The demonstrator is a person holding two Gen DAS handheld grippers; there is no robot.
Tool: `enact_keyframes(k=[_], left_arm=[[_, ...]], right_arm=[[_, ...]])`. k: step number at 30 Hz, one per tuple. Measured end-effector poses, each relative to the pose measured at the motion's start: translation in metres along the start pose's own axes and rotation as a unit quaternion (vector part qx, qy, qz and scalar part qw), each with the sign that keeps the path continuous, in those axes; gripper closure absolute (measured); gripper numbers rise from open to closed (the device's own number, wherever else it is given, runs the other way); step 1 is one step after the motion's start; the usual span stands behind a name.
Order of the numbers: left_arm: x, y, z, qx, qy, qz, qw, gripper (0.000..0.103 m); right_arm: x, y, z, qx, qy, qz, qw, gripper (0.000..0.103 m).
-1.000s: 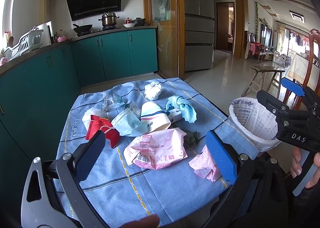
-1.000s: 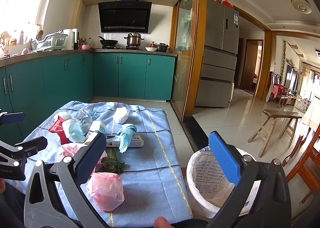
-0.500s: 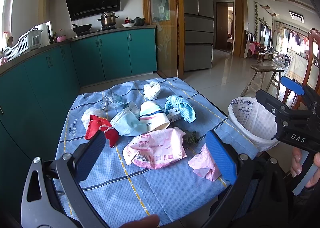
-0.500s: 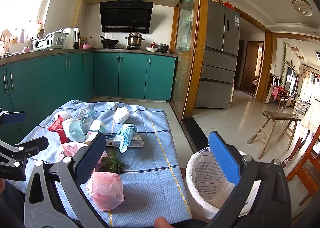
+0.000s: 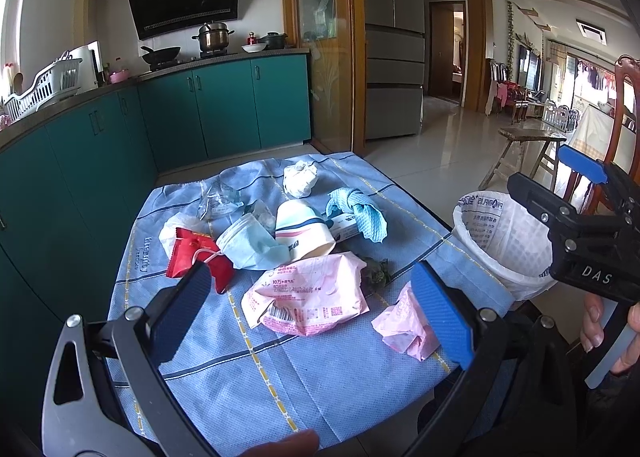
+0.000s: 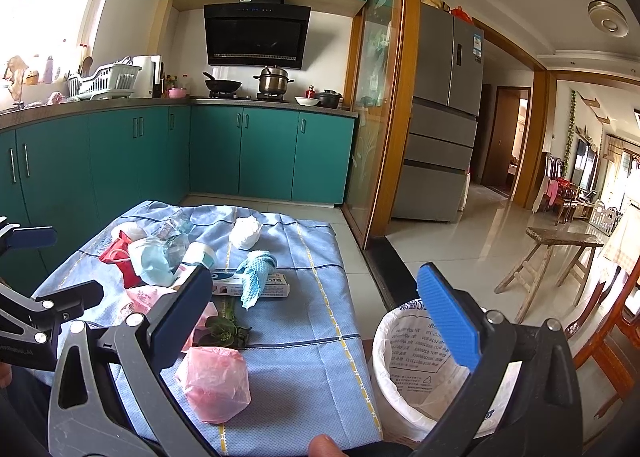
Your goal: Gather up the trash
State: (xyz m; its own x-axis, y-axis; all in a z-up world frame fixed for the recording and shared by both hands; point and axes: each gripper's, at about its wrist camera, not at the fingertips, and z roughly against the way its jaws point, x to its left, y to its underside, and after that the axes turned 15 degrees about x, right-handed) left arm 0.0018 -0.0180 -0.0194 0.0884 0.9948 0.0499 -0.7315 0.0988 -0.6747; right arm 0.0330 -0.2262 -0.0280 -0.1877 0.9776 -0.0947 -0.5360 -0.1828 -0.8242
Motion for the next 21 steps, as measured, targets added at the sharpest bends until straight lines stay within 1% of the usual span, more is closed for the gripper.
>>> enact_keyframes(k=[21], left_arm=[[0.0005, -0.001, 0.0, 0.002, 0.0, 0.001, 1.0, 0.003]], right_arm=[[0.0061, -0.0042, 0.0018, -0.003, 0.002, 0.012, 1.0, 0.003]])
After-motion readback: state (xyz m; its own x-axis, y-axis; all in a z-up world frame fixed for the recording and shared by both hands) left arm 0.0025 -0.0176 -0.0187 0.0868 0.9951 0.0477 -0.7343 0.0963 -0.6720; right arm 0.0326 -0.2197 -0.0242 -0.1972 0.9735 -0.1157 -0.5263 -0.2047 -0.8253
